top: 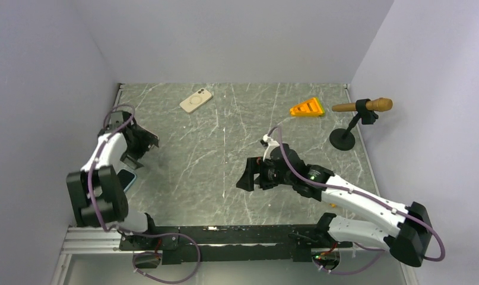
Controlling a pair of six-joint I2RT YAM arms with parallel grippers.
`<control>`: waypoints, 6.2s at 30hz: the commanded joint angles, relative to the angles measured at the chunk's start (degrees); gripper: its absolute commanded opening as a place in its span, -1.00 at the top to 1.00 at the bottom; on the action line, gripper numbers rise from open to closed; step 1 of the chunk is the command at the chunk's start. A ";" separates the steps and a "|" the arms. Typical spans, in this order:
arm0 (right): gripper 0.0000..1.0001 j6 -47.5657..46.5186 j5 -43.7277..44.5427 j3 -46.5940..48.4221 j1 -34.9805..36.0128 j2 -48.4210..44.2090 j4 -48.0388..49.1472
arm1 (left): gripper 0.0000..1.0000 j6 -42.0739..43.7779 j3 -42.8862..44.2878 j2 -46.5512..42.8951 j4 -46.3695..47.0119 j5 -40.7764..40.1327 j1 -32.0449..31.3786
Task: Take the phone out of the phone case
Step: Pick up the phone at the center of the board, then adjust the phone.
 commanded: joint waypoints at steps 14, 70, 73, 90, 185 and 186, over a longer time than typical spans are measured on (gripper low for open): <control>-0.85 -1.14 6.59 -0.39 0.15 -12.04 -0.47 | -0.99 3.47 30.44 34.09 -3.79 -1.26 3.88; -0.87 9.99 9.82 -5.33 0.02 -9.08 4.24 | 1.00 4.21 -25.40 -40.27 21.60 8.26 -35.36; -0.86 12.40 10.46 -5.22 -0.08 -8.98 5.46 | 1.00 5.09 -26.04 -44.35 20.72 4.17 -41.60; -0.42 13.62 8.51 15.66 5.26 15.58 7.09 | 1.00 6.53 -16.19 -34.62 17.15 -8.03 -64.09; 1.00 -4.27 -36.12 3.13 -0.03 -0.11 19.81 | 0.22 -1.55 -22.08 -33.97 54.91 42.74 -54.83; 1.00 -4.67 -35.90 3.83 0.77 0.72 19.81 | 0.30 -2.06 -22.08 -33.51 55.97 43.87 -54.92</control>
